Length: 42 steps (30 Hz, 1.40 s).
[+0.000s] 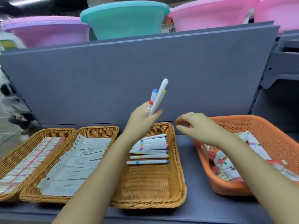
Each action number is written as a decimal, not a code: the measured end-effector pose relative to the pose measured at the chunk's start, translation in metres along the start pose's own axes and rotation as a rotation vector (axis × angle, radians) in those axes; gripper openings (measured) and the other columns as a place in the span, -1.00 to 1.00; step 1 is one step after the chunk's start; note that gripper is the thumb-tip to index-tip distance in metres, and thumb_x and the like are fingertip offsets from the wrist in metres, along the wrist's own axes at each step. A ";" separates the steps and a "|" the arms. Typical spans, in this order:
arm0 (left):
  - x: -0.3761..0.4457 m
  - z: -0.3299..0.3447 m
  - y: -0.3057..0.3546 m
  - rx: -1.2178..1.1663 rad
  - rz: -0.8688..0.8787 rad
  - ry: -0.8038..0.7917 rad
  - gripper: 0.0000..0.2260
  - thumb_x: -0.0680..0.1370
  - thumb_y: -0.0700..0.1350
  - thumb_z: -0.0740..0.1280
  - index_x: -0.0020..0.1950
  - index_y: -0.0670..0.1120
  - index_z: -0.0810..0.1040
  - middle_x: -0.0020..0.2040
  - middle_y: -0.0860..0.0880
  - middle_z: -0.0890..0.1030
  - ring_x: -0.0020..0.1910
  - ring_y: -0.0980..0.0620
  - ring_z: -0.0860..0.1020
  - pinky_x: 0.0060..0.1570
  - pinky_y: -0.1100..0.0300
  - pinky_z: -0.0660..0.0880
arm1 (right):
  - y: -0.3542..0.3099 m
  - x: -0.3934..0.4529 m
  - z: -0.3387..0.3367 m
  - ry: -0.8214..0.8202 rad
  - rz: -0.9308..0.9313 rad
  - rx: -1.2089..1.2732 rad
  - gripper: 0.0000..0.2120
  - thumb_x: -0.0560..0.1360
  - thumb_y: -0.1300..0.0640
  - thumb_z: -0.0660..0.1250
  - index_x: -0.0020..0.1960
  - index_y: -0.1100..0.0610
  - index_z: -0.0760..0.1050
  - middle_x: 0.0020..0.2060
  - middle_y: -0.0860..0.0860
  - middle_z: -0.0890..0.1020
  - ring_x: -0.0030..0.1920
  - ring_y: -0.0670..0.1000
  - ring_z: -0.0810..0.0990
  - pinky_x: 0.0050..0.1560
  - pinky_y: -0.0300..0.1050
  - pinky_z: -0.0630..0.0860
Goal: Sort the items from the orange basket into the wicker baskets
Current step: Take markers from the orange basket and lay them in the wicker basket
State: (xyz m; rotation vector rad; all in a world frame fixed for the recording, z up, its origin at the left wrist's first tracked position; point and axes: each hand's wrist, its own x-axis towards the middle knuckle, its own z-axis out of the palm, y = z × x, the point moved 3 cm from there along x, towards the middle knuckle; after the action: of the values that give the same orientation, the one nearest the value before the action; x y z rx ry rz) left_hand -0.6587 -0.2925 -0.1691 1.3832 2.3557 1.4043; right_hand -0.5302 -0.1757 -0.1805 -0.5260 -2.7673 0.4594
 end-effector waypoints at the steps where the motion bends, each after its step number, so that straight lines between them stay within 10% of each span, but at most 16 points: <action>1: -0.003 -0.008 -0.008 0.063 0.005 -0.020 -0.78 0.56 -0.03 0.29 -0.23 -0.03 0.35 -0.35 0.03 0.42 -0.35 0.03 0.39 -0.30 0.13 0.34 | -0.009 0.003 0.005 0.007 0.001 0.006 -0.75 0.57 0.08 0.21 0.20 0.08 0.52 0.10 0.00 0.58 0.13 -0.02 0.52 0.11 -0.22 0.35; 8: -0.018 -0.047 -0.064 0.483 0.093 -0.169 -0.80 0.58 0.05 0.23 -0.15 -0.03 0.33 -0.29 0.06 0.47 -0.26 -0.03 0.47 -0.31 0.12 0.34 | -0.055 0.012 0.040 0.070 0.082 0.103 -0.71 0.55 0.12 0.25 0.25 0.09 0.51 0.17 -0.05 0.57 0.13 -0.13 0.51 -0.01 -0.44 0.26; 19: -0.031 -0.049 -0.108 0.858 0.240 -0.302 -0.86 0.59 -0.02 0.19 0.05 -0.06 0.38 -0.01 -0.05 0.56 -0.01 -0.11 0.53 -0.27 0.14 0.28 | -0.099 0.006 0.075 0.181 -0.029 -0.041 -0.74 0.48 0.10 0.37 0.17 0.08 0.51 0.05 -0.06 0.53 0.11 -0.05 0.45 0.08 -0.22 0.33; 26: -0.030 -0.038 -0.110 0.817 0.236 -0.313 -0.85 0.59 0.03 0.19 0.02 -0.04 0.42 -0.09 -0.01 0.57 -0.15 -0.02 0.49 -0.30 0.16 0.29 | -0.105 0.014 0.087 0.218 -0.228 -0.335 -0.76 0.18 0.21 0.60 -0.27 0.10 0.56 -0.37 0.00 0.52 -0.36 0.07 0.54 -0.46 -0.16 0.40; 35: -0.018 -0.043 -0.118 0.865 0.197 -0.320 -0.84 0.57 0.04 0.22 -0.07 -0.03 0.35 -0.15 0.00 0.51 -0.14 -0.05 0.49 -0.29 0.17 0.31 | -0.073 0.002 0.062 0.229 -0.097 -0.318 -0.92 0.45 0.19 0.40 -0.06 0.13 0.58 -0.12 0.03 0.58 -0.01 0.11 0.55 -0.23 -0.09 0.41; 42: -0.009 -0.062 -0.127 0.897 0.124 -0.283 -0.81 0.61 0.09 0.15 -0.10 0.01 0.32 -0.20 0.03 0.48 -0.22 0.02 0.44 -0.27 0.17 0.35 | -0.069 -0.008 0.095 -0.177 -0.023 -0.370 -0.81 0.54 0.06 0.25 0.14 -0.05 0.48 0.10 -0.10 0.50 0.19 -0.04 0.45 0.00 -0.12 0.40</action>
State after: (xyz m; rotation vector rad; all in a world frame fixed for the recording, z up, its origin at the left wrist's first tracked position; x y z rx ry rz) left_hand -0.7657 -0.3628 -0.2294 1.7419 2.8190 0.0536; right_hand -0.5757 -0.2639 -0.2439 -0.5567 -3.0429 -0.0182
